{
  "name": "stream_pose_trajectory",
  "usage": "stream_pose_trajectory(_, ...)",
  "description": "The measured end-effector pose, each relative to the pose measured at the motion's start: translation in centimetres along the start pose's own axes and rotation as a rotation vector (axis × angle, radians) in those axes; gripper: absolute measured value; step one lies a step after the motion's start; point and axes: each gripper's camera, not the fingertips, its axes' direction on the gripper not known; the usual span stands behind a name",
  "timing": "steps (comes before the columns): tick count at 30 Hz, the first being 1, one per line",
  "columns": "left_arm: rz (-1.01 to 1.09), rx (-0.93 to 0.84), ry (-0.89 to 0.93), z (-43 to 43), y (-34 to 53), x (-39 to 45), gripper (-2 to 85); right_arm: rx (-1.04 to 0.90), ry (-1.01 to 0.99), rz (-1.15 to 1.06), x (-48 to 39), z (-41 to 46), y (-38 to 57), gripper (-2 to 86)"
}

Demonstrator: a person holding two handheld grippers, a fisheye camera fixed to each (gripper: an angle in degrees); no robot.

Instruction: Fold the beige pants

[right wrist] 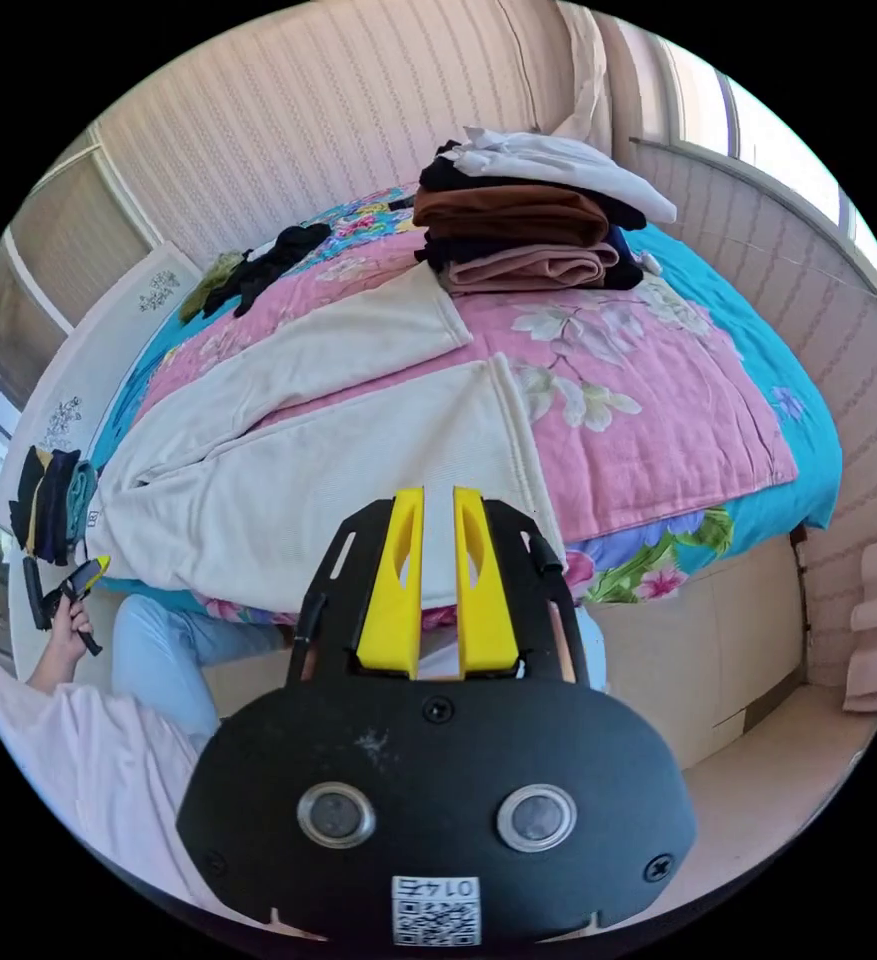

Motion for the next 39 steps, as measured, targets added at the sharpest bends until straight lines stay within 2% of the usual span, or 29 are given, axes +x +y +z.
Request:
stream_pose_trajectory(4,-0.347,0.14,0.079,-6.2,1.8,-8.8,6.4,-0.004,-0.092,0.154,0.7,2.6,2.0,7.2)
stream_pose_trajectory(8,-0.493,0.248,0.114,-10.6,2.0,-12.6,6.9,-0.043,-0.25,0.318,3.4,5.0,4.3,11.0)
stream_pose_trajectory(10,-0.569,0.329,0.221,-13.1,1.8,-14.5,7.5,-0.051,-0.328,0.435,5.3,6.6,6.3,11.1)
stream_pose_trajectory(12,-0.602,0.364,0.238,-14.8,1.4,-15.5,7.7,-0.046,-0.37,0.495,6.0,7.5,7.7,10.6)
stream_pose_trajectory(14,-0.619,0.372,0.205,-16.5,0.8,-16.3,7.7,-0.061,-0.412,0.507,5.7,8.5,8.4,9.6)
stream_pose_trajectory(17,-0.629,0.387,0.189,-18.8,-0.1,-17.2,7.6,-0.137,-0.48,0.351,1.2,10.7,7.4,7.9)
stream_pose_trajectory(21,-0.506,0.351,0.023,-22.1,-2.2,-16.5,7.7,-0.3,-0.454,-0.09,-13.8,16.1,3.3,7.8)
stream_pose_trajectory(23,-0.496,0.329,0.003,-22.6,-2.6,-16.8,8.0,-0.337,-0.429,-0.272,-21.5,18.8,2.4,8.0)
stream_pose_trajectory(27,-0.621,0.397,0.09,-23.3,-1.6,-19.0,9.0,-0.406,-0.499,-0.491,-38.5,26.0,2.8,8.3)
stream_pose_trajectory(34,-0.645,0.434,0.226,-24.3,-1.9,-20.3,8.6,-0.451,-0.491,-0.997,-69.7,35.2,10.2,9.7)
stream_pose_trajectory(37,-0.641,0.445,0.283,-24.8,-1.9,-20.7,3.8,-0.439,-0.427,-1.125,-78.5,38.7,13.1,11.1)
stream_pose_trajectory(39,-0.629,0.439,0.244,-25.6,-1.7,-20.5,0.9,-0.423,-0.382,-1.162,-82.2,40.9,14.0,11.7)
